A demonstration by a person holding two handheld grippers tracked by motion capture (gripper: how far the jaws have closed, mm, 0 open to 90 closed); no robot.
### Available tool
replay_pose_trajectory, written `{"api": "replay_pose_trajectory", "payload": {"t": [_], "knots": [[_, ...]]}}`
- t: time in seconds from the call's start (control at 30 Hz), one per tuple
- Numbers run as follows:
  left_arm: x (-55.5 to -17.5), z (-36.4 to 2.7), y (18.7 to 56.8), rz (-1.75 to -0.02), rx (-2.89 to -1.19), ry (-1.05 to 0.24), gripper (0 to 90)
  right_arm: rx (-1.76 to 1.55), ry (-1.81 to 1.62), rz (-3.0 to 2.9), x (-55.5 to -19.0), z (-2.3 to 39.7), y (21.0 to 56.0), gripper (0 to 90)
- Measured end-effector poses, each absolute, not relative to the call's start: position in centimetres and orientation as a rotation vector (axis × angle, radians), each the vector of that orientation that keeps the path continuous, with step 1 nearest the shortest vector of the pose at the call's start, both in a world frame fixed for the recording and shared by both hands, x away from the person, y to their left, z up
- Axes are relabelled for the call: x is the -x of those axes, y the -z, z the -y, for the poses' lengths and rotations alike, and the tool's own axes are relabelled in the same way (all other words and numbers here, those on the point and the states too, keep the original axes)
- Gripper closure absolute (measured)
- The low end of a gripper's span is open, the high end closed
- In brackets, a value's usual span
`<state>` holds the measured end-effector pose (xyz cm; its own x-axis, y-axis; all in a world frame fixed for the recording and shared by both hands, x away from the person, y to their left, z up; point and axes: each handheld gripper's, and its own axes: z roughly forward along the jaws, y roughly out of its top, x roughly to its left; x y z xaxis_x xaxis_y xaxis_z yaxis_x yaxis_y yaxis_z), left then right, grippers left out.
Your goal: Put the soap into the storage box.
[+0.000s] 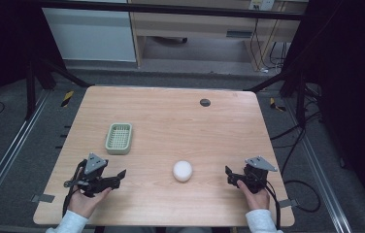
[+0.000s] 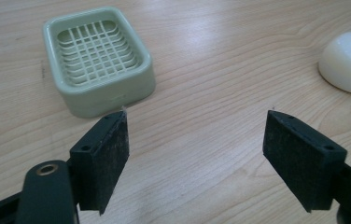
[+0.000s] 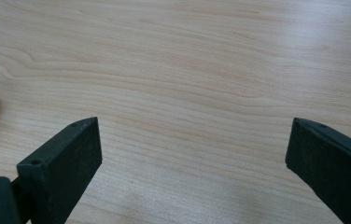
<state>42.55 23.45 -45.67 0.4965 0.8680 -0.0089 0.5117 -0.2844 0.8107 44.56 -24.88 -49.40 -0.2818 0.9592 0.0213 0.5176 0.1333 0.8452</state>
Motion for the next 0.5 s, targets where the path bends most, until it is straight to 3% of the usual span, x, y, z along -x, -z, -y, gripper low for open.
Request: {"api": "replay_pose_trajectory", "payload": {"t": [0.5], "knots": [[-43.0,-21.1,44.7,-1.065,-1.976,-0.551,22.1,-1.413,-1.049,-1.878,-44.7,24.7,49.5,3.9]]}}
